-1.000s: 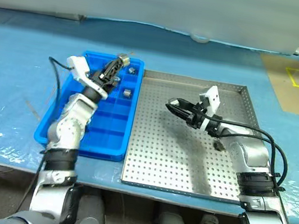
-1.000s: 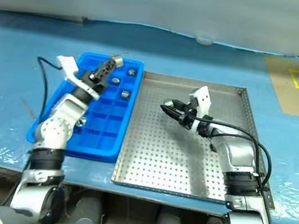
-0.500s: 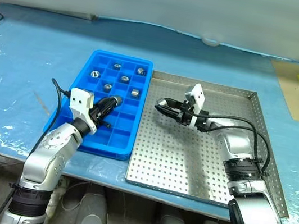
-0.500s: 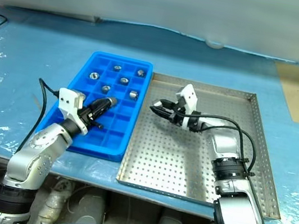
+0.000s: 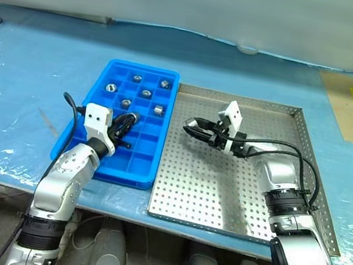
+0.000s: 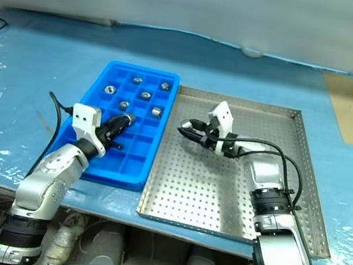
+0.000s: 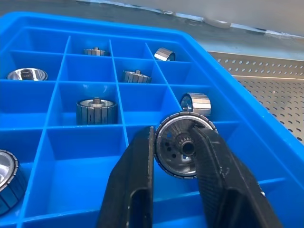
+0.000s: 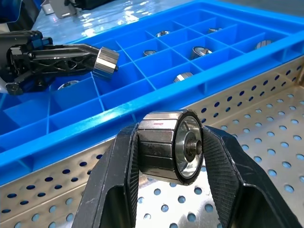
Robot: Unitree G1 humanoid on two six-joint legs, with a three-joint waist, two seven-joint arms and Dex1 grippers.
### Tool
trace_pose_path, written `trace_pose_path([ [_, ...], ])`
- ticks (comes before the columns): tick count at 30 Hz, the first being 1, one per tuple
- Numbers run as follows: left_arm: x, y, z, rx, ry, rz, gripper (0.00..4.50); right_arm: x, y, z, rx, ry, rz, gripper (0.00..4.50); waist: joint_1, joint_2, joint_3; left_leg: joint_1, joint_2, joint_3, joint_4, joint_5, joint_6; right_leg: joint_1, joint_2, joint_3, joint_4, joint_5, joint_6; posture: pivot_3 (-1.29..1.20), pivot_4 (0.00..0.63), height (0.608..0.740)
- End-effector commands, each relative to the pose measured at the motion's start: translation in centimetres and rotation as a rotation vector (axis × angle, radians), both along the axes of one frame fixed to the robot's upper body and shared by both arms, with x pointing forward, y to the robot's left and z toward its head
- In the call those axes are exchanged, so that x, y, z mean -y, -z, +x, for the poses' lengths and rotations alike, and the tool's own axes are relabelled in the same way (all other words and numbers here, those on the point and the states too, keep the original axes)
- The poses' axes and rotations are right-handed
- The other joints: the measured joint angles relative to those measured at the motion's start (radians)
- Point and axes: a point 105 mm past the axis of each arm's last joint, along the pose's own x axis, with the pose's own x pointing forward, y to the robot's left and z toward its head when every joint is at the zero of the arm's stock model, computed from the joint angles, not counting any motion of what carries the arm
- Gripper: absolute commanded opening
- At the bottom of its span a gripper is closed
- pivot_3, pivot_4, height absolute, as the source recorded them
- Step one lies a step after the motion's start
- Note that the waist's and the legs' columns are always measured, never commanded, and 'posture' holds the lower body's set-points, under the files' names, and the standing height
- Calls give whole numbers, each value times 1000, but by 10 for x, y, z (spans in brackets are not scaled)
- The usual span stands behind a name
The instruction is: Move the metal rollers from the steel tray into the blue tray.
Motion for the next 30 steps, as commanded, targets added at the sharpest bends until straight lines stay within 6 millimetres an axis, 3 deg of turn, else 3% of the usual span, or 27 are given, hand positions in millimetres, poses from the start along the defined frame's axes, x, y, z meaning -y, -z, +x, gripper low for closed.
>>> trace_pose_path([
  [1, 4, -12, 6, 42, 9, 9, 2076, 1, -16, -1, 62, -1, 23, 1617, 0, 0, 0, 0, 0, 0, 0, 0, 0, 0, 0, 0, 0, 0, 0, 117, 150, 740],
  [3, 4, -18, 7, 65, 17, 0, 2698, 1, -15, -1, 61, -4, 22, 1617, 0, 0, 0, 0, 0, 0, 1, 0, 0, 0, 0, 0, 1, 0, 0, 122, 150, 740],
  [22, 14, -34, 2, 153, 122, 12, 2698, -13, -22, -5, 68, -66, 45, 1617, 1, 0, 0, 0, 0, 0, 1, 0, 0, 0, 0, 0, 3, 0, 0, 142, 150, 740],
  [30, 9, -51, -25, 205, 428, 87, 2698, -42, -27, -12, 78, -183, 47, 1617, -2, 0, 0, 1, 0, 0, 1, 2, -1, -5, 0, 1, 12, -2, -4, 198, 150, 740],
])
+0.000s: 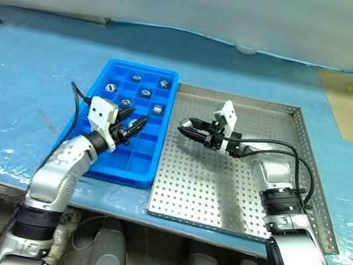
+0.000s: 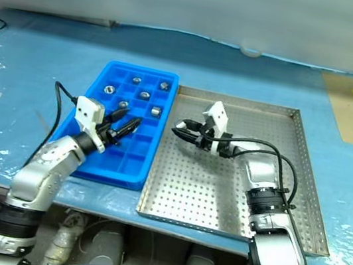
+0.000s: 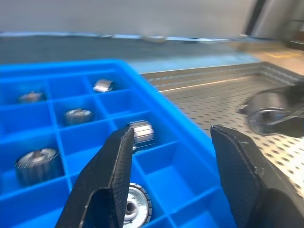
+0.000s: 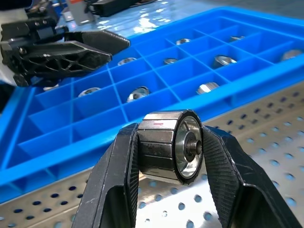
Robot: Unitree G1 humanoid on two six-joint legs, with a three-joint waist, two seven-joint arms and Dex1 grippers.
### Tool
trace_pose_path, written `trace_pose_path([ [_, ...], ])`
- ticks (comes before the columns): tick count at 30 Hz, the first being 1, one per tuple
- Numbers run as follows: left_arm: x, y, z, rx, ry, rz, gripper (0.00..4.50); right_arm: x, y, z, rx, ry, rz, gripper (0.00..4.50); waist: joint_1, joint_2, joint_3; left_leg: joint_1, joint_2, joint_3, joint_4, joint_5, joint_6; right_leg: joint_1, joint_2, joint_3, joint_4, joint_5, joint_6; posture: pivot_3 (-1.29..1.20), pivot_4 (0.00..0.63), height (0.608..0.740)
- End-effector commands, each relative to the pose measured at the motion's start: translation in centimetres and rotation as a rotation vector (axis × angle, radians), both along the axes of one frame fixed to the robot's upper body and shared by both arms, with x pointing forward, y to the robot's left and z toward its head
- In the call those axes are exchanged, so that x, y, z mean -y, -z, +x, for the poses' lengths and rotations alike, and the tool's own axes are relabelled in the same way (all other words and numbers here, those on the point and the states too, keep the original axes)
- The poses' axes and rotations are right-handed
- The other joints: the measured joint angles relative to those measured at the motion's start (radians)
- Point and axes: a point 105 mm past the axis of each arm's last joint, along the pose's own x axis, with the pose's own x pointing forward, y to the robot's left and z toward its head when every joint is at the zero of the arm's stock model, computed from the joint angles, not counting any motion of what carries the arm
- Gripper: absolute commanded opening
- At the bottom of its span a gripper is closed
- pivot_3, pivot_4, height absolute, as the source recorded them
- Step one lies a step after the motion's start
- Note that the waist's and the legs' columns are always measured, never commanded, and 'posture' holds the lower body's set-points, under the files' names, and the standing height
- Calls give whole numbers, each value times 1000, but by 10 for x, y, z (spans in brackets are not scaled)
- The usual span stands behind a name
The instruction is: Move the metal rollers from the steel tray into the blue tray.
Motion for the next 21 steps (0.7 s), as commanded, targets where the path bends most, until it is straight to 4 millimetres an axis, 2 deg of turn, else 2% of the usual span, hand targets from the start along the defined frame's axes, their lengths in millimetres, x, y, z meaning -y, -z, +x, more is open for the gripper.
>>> trace_pose_path([
  [1, -3, -18, -16, 66, 118, 31, 2698, -21, -21, -4, 81, -92, 14, 1617, 1, 0, 0, 0, 0, 0, 0, 0, -1, 0, 0, 0, 1, 0, -1, 198, 150, 740],
  [9, -11, -24, -42, 51, 218, 133, 2698, -43, -24, -12, 95, -224, -11, 1617, 11, 0, 0, 2, 0, -1, -1, 1, -2, 0, 0, 0, 3, -1, -1, 247, 150, 740],
  [12, -15, -21, -49, 44, 198, 188, 2698, -51, -23, -15, 108, -280, -39, 1617, 19, 0, 0, 2, 0, -1, -1, 1, -2, 0, 0, 0, 3, -1, -1, 301, 150, 740],
  [21, -33, -9, -77, -6, 73, 198, 2698, -82, -15, -18, 120, -428, -136, 1617, 53, 0, 1, 1, 2, -3, -3, 2, -3, -1, 2, -2, 3, -2, -2, 465, 150, 740],
])
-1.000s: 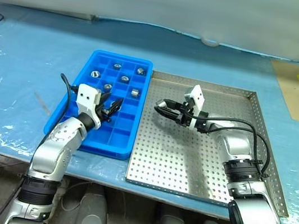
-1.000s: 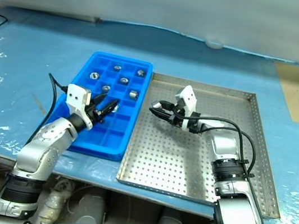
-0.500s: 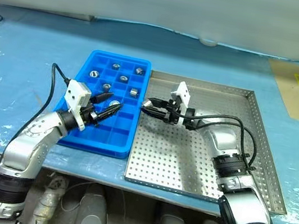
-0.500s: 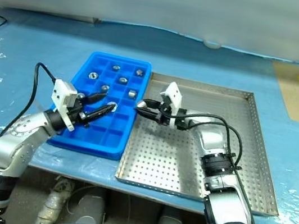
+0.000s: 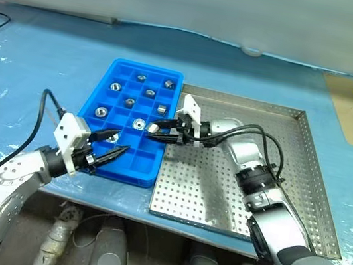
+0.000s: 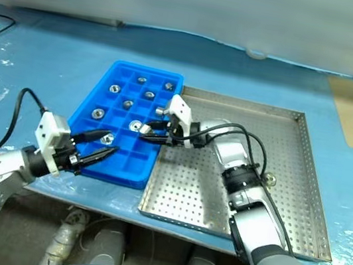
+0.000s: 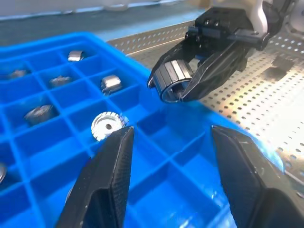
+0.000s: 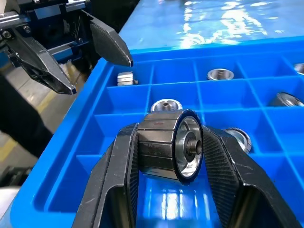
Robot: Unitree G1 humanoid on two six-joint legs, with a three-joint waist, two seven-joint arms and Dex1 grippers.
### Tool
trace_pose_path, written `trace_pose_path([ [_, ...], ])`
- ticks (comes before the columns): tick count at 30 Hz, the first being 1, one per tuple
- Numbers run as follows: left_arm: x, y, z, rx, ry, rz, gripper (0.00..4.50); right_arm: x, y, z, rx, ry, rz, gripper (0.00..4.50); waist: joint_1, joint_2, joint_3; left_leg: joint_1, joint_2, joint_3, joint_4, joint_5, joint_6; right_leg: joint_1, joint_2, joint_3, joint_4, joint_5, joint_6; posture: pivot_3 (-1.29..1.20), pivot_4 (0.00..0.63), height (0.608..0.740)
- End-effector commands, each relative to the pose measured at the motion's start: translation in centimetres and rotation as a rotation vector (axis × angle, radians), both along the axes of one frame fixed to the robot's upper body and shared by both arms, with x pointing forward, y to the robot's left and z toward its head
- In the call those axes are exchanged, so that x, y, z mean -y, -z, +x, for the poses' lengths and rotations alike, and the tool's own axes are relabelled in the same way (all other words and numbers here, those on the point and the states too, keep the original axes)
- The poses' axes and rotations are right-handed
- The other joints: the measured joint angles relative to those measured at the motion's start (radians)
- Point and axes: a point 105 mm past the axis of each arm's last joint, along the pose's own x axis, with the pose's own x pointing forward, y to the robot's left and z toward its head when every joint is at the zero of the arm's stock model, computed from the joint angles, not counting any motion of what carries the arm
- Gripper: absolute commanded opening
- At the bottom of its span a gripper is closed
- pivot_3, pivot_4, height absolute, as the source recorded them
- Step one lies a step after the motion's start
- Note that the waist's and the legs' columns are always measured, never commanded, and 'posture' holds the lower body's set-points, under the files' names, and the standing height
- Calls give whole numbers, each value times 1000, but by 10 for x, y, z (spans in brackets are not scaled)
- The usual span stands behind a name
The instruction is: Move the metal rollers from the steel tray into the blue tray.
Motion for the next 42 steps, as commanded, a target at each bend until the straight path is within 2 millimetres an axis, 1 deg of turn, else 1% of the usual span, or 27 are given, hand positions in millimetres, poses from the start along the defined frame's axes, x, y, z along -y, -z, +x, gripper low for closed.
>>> trace_pose_path([
  [1, -4, -12, -11, 59, -43, 19, 2698, -15, -6, -4, 43, -81, -12, 1617, 13, 0, 0, 0, 0, 0, 0, 0, 0, 0, 0, 0, 0, 0, 0, 500, 150, 740],
  [3, -6, -10, -18, 53, -83, 14, 2698, -20, 0, -6, 47, -121, -51, 1617, 26, 0, 0, -1, 0, -1, -1, 0, 0, 0, 0, -1, 0, -1, 0, 500, 150, 740],
  [4, -7, -10, -21, 52, -99, 10, 2698, -22, 2, -7, 47, -136, -63, 1617, 36, 0, 0, -1, 0, -1, -1, 0, 0, 0, 0, -1, -1, -1, 0, 547, 150, 740],
  [7, -9, -6, -29, 38, -138, 9, 2698, -25, 8, -9, 48, -176, -90, 1617, 65, 1, 1, -2, 0, -3, -2, 0, 0, -1, 0, -2, -1, -2, 0, 547, 150, 740],
  [9, -11, -3, -34, 29, -162, 9, 2698, -27, 12, -11, 59, -198, -113, 1617, 83, 1, 1, -2, 0, -4, -2, 0, 0, -1, 0, -2, -1, -2, 0, 596, 150, 740],
  [13, -12, 0, -38, 22, -175, 12, 2698, -29, 16, -12, 57, -215, -122, 1617, 120, 2, 1, -2, 0, -5, -3, 0, 0, -1, 1, -2, -1, -2, 0, 615, 150, 740],
  [17, -12, 1, -37, 21, -172, 17, 2698, -27, 17, -13, 50, -227, -124, 1617, 150, 3, 2, -2, 0, -6, -3, 0, 0, -1, 1, -2, 0, -2, 0, 605, 150, 740],
  [19, -11, 1, -36, 23, -161, 17, 2738, -25, 17, -13, 39, -229, -127, 2362, 166, 3, 2, -2, -1, -6, -3, 0, 0, -1, 1, -2, 0, -2, 1, 595, 150, 740],
  [22, -7, -1, -32, 28, -137, 13, 2738, -22, 17, -13, 40, -219, -124, 3223, 175, 3, 2, -2, -1, -6, -3, 0, 0, -1, 1, -1, 0, -3, 1, 582, 150, 740],
  [24, -4, -2, -30, 28, -119, 9, 2738, -21, 15, -9, 53, -187, -109, 3940, 176, 3, 2, -2, -1, -6, -3, 0, -1, 0, 1, -1, 0, -2, 0, 562, 150, 740],
  [26, -1, -2, -28, 29, -101, 6, 2738, -17, 14, -7, 57, -174, -102, 4450, 174, 3, 2, -2, -1, -6, -3, 0, -1, -1, 1, -1, 0, -2, 0, 544, 150, 740],
  [29, 5, -3, -22, 29, -64, -3, 2738, -11, 9, -4, 55, -146, -76, 4450, 171, 3, 2, -2, -1, -6, -3, 0, -1, -1, 2, -1, 0, -2, 0, 544, 150, 740],
  [30, 8, -3, -20, 30, -52, -6, 2738, -8, 7, -3, 54, -133, -68, 4450, 168, 3, 2, -2, -1, -6, -3, 0, -1, -1, 2, -1, 0, -2, 0, 490, 150, 740],
  [34, 17, -3, -10, 26, 4, -21, 2738, 6, 0, 3, 56, -74, -48, 4450, 164, 4, 2, -2, -1, -6, -2, 1, -2, -1, 2, -1, 2, -2, 0, 415, 150, 740],
  [36, 22, -2, -3, 27, 39, -25, 2738, 16, -5, 6, 58, -34, -34, 4450, 159, 4, 2, -1, -1, -7, 0, 1, -2, 0, 2, 0, 3, -2, 0, 379, 150, 740],
  [38, 28, -3, 5, 29, 81, -31, 2738, 29, -10, 9, 64, 21, -24, 4450, 148, 4, 2, -1, -1, -7, 1, 1, -2, 1, 2, 0, 4, -2, 0, 290, 150, 740],
  [42, 39, -3, 20, 29, 169, -35, 2738, 55, -16, 14, 76, 136, -12, 4450, 104, 4, 2, 0, -2, -6, 3, 1, -3, 1, 1, 1, 6, -2, 0, 204, 150, 740],
])
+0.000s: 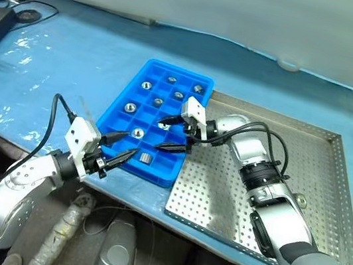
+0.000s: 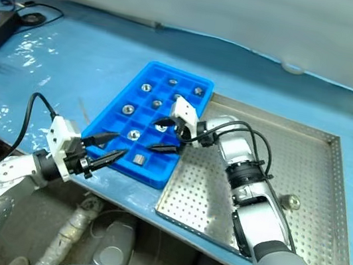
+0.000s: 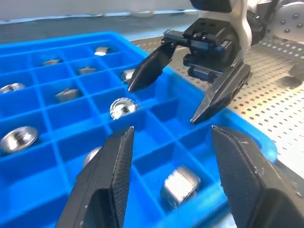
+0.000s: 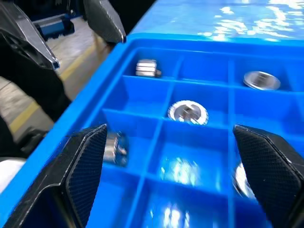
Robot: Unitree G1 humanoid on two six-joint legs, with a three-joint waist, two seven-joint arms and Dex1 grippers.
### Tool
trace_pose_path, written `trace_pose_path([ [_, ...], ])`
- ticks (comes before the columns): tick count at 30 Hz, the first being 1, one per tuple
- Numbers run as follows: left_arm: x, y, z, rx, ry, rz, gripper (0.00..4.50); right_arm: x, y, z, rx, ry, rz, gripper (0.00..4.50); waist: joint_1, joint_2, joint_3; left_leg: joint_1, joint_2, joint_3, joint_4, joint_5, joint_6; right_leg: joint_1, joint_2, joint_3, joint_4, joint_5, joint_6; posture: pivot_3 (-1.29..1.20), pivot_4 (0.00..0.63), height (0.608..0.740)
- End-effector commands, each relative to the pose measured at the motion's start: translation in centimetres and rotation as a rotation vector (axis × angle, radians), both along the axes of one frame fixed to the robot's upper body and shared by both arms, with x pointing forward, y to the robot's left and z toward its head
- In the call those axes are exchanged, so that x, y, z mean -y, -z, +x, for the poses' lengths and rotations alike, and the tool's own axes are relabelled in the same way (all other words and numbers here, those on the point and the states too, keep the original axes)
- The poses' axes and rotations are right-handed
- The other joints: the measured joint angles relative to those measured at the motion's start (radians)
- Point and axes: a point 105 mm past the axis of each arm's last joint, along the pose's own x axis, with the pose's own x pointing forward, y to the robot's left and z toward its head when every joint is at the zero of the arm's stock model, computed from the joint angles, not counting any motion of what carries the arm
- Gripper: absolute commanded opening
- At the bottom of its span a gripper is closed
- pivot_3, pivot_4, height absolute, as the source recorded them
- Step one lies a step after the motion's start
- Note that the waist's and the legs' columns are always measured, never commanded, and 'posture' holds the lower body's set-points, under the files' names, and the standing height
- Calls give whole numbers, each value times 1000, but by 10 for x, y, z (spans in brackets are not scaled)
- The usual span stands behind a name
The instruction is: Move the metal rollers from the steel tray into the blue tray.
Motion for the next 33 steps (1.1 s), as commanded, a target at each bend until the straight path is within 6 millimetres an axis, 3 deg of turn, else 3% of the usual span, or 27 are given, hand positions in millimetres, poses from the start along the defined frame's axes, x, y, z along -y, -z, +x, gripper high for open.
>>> trace_pose_path([
  [1, 12, -2, 9, 18, 93, 3, 2738, 20, -19, 3, 48, 88, 52, 4450, -27, 0, 0, 0, -1, 0, 0, 0, -1, 0, 0, 0, 1, 0, 0, 204, 150, 740],
  [9, 42, -4, 36, 24, 281, -17, 2738, 71, -33, -7, 78, 326, 105, 4450, -145, 0, 0, 2, -1, 1, 0, 4, -6, 0, 0, 2, 3, 0, 0, -46, 150, 740],
  [14, 54, -3, 45, 30, 344, -16, 2738, 90, -36, -16, 85, 421, 116, 4450, -201, -1, 0, 5, -1, 3, 0, 4, -5, 0, 0, 4, 3, 0, 0, -122, 150, 740],
  [24, 70, -2, 51, 40, 419, -20, 2738, 122, -25, -34, 61, 572, 89, 4450, -223, -1, 0, 8, -1, 6, -1, 2, -1, 2, 0, 5, 2, 0, 0, -193, 150, 740],
  [33, 76, -1, 52, 41, 443, -22, 2738, 129, -23, -40, 56, 609, 77, 4450, -227, -1, 0, 9, -1, 8, -1, 1, 0, 3, 0, 5, 0, 0, 0, -215, 150, 740],
])
